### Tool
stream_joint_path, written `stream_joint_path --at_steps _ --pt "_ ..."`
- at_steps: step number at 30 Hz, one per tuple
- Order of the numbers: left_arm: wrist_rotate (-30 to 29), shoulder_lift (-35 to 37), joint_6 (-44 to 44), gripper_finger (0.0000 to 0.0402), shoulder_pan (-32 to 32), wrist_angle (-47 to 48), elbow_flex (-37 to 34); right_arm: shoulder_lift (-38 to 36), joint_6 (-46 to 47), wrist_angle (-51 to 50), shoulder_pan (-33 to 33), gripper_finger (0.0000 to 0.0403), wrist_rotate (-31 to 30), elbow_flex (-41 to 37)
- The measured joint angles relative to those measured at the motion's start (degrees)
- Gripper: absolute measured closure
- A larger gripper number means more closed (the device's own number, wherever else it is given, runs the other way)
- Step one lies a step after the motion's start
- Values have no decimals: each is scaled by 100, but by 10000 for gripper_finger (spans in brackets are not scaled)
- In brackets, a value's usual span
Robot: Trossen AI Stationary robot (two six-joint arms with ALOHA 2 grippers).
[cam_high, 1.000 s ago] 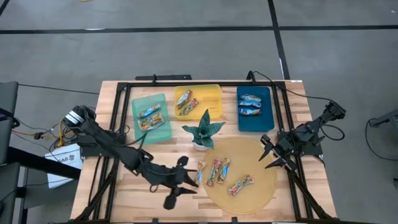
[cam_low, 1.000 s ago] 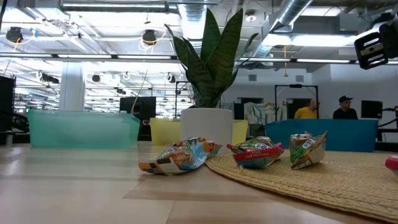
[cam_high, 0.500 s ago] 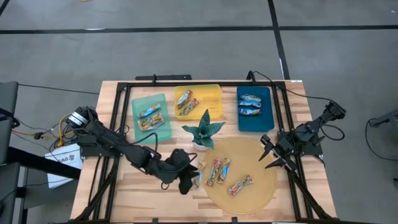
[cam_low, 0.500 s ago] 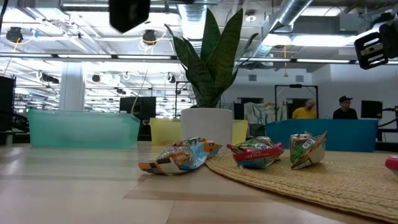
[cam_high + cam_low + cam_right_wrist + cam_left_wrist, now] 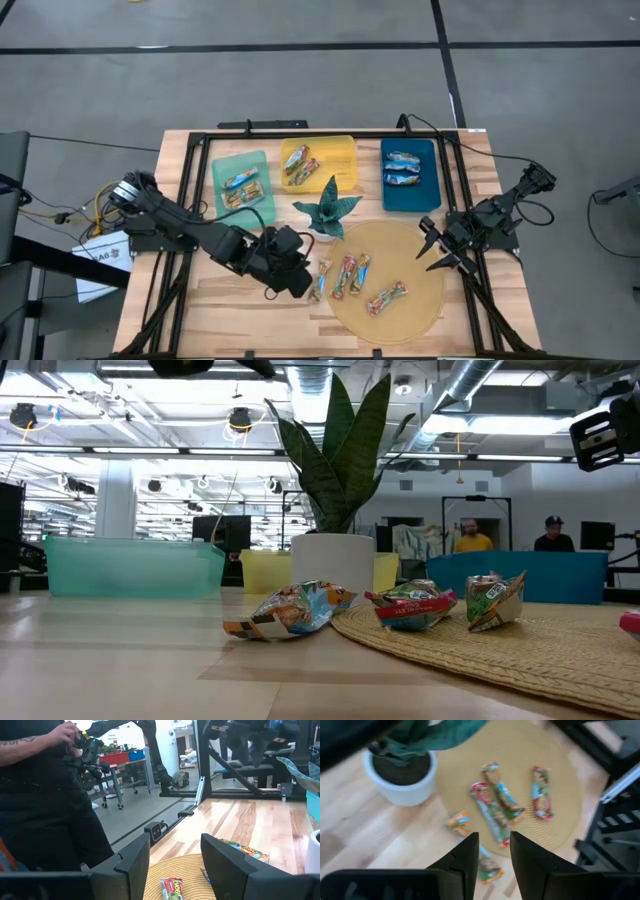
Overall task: Pick and place Granola Bars by type
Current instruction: Put the orange granola bar into the green bin
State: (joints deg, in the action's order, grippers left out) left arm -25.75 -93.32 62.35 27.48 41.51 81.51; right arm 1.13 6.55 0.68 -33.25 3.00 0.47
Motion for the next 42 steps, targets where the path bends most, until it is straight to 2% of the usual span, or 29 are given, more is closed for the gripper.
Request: stream_joint_path --at_steps 6,10,13,17,22,26,34,42 --pt "355 -282 -26 299 -139 -56 176 0 0 2 1 234 -2 -1" --pt "841 -467 72 299 -247 -125 176 -1 0 3 1 234 -2 -2" --pt "877 -584 -49 299 -272 -141 173 -2 0 14 -1 234 3 -2" --pt "907 -766 441 299 -322 -229 174 -2 0 4 -1 234 0 -2" --pt "1315 -1098 693 299 -416 -227 176 -2 -2 4 1 234 -2 -2" --pt "1345 -1381 859 291 -424 -242 176 0 -2 5 1 234 -2 -2" --pt "1781 -1744 807 224 -507 -330 173 0 0 5 -1 234 -2 -2" --pt "1900 -1915 832 148 -594 -423 155 -2 -1 7 0 234 -2 -2"
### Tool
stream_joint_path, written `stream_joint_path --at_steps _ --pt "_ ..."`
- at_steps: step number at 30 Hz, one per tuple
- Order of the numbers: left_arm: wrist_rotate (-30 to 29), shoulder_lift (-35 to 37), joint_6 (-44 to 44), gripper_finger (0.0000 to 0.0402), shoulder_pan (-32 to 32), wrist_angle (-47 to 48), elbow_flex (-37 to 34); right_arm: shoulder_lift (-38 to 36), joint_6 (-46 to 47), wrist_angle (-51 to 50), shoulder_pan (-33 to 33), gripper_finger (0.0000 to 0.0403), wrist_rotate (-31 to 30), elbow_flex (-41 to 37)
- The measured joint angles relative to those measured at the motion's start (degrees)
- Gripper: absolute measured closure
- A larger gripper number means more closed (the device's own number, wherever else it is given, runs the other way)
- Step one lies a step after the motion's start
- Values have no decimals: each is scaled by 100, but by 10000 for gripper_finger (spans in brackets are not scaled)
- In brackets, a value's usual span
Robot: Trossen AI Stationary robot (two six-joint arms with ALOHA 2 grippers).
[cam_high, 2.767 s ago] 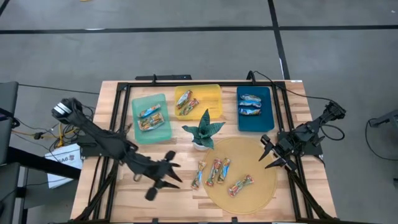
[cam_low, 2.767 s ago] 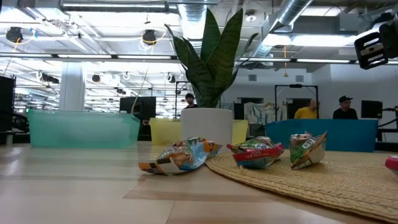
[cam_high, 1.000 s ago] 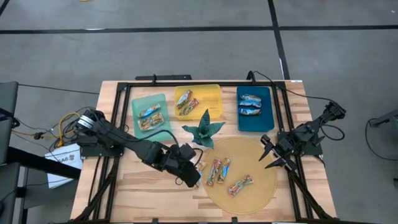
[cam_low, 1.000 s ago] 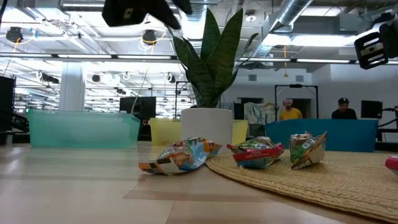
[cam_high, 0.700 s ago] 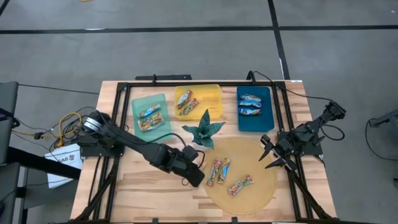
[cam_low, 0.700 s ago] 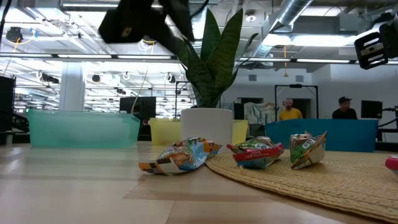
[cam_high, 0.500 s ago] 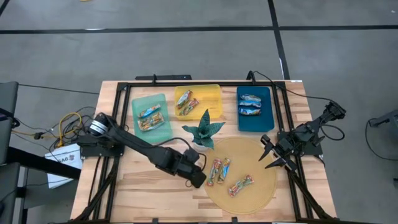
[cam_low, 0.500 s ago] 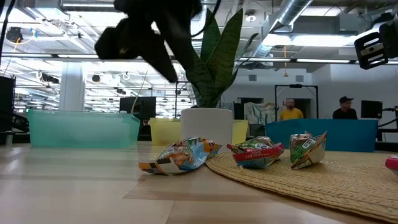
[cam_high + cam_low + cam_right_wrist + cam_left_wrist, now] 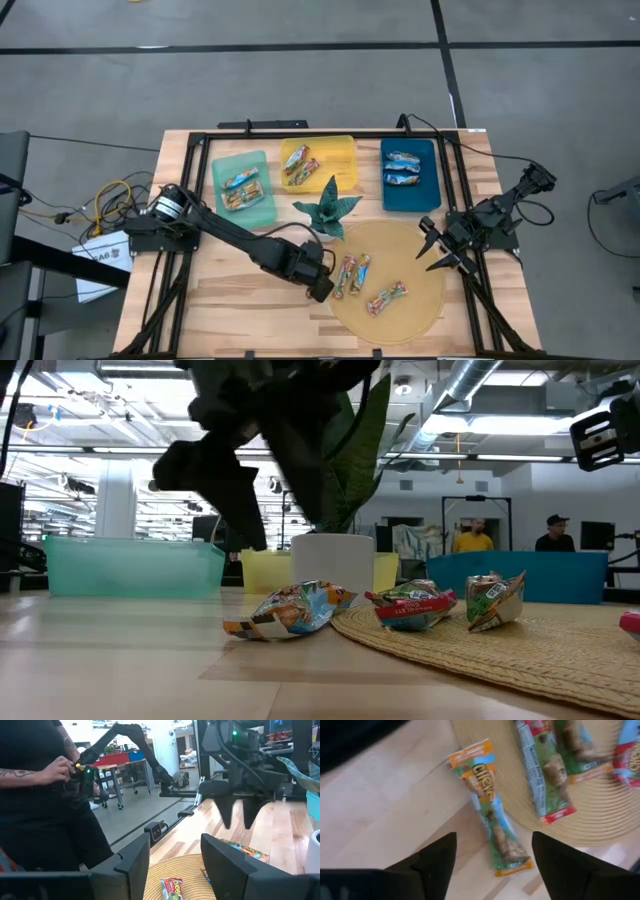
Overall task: Pick and place Granola Bars by type
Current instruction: Put the orange granola bar into the green bin
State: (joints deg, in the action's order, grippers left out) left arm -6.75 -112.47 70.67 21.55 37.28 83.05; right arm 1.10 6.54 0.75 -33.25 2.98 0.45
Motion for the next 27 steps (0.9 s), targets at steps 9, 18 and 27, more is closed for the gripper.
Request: stream_joint_path --at_steps 9,18,27 --pt "215 -485 195 138 -35 -282 36 32 1 78 -1 234 4 0" --pt "311 -675 296 159 -110 -303 12 38 1 9 -1 234 -2 0" --pt "433 -813 291 182 -115 -333 25 37 1 11 -1 234 -2 0"
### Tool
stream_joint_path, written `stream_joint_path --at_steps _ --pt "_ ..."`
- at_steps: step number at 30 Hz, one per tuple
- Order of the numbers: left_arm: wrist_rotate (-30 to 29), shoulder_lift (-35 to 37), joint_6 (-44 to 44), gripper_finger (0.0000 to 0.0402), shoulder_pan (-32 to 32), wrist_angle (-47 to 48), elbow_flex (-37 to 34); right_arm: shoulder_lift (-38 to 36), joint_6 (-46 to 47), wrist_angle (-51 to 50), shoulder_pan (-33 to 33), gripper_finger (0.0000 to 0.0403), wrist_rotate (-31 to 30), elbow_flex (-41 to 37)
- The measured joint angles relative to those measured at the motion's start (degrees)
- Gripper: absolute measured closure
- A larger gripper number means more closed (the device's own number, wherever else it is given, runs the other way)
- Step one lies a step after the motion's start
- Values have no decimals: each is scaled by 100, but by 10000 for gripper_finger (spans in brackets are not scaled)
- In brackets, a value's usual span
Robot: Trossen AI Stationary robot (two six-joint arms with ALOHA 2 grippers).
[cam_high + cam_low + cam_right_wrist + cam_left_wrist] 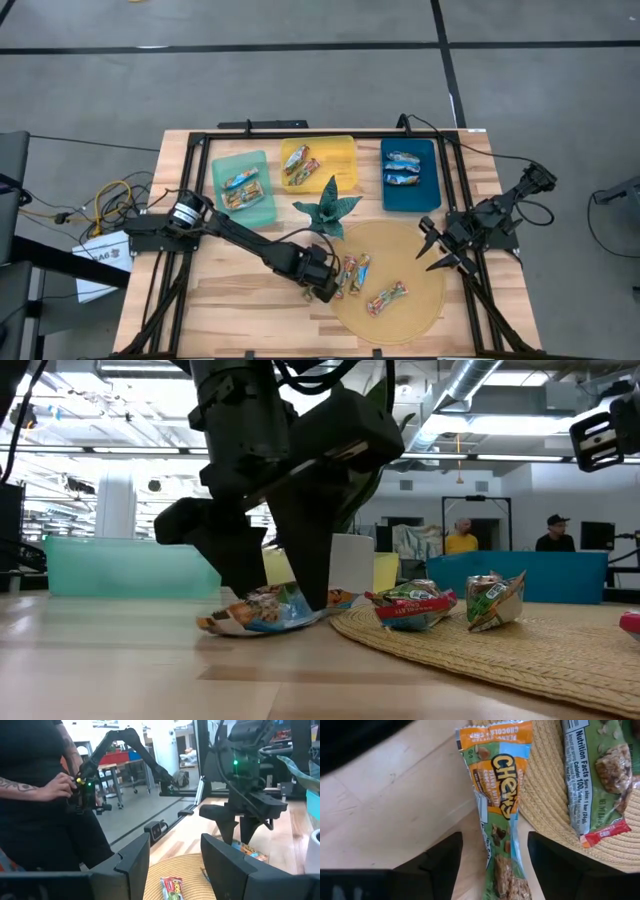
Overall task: Pick and place Granola Bars by type
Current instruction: Put the orange granola bar into the green bin
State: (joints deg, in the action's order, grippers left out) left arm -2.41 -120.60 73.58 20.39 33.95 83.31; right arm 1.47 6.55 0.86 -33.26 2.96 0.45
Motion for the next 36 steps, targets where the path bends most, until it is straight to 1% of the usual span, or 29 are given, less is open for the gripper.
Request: stream_joint_path --at_steps 5,10,26,30,36 --pt "19 -11 -130 203 -8 20 -7 3 0 -9 0 234 0 0" --pt "2 -18 -153 235 -10 79 -11 3 0 -13 0 234 0 2" --pt "38 -19 -477 364 12 159 -25 3 0 -19 0 234 0 2" --pt "57 -26 -740 378 36 147 82 3 0 -20 0 234 0 2" --pt "195 52 -1288 373 94 -151 195 3 0 -20 2 234 0 2"
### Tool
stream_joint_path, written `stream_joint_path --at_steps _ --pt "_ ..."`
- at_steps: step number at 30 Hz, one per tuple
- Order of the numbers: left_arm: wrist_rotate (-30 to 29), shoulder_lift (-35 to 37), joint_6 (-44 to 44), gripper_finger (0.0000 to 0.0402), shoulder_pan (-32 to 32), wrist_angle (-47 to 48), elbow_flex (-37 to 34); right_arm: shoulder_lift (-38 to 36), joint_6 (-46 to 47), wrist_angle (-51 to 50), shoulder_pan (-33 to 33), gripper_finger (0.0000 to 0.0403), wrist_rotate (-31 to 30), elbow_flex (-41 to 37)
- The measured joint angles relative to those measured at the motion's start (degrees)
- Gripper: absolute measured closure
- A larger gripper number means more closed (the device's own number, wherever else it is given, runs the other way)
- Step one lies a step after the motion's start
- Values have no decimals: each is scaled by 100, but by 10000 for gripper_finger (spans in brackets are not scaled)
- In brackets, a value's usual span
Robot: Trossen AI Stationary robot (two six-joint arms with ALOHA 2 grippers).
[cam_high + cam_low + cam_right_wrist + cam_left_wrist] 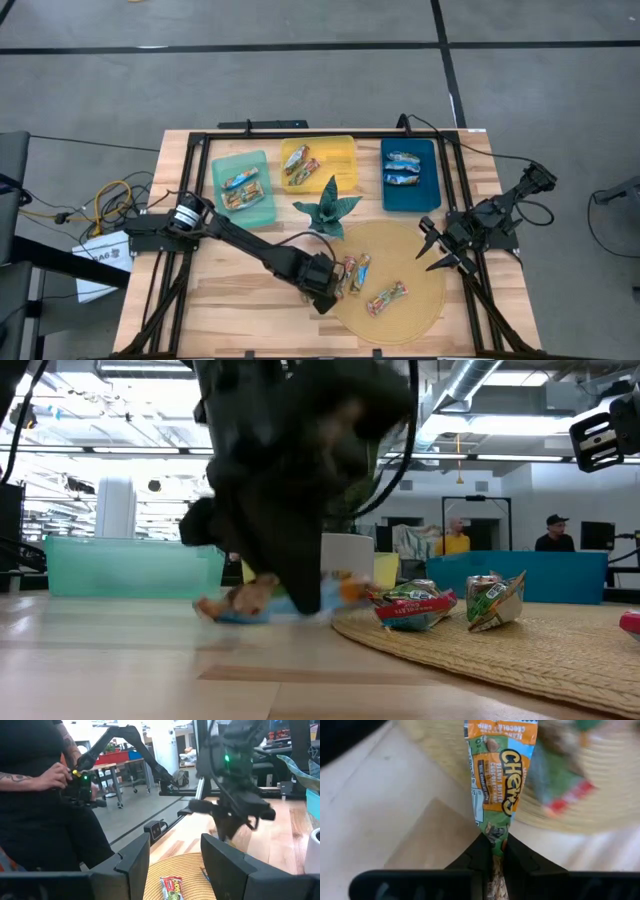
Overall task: Pick and place Granola Bars by type
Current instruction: Put the orange granola bar into the green bin
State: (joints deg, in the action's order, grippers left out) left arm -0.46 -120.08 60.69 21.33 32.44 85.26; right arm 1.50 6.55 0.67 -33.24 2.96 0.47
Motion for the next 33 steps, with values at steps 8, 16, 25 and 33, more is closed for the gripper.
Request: stream_joint_path --at_steps 8,16,25,33 --pt "-209 491 -614 383 118 -82 -7 -4 0 7 0 234 2 0" --pt "-487 1002 -1303 380 213 -326 -5 -2 -1 4 -1 234 2 0" --pt "-784 1451 -1931 380 230 -1077 -1 -2 0 2 -1 234 2 0" --pt "-783 1474 -2327 382 230 -2213 3 -2 -2 2 -2 234 2 0"
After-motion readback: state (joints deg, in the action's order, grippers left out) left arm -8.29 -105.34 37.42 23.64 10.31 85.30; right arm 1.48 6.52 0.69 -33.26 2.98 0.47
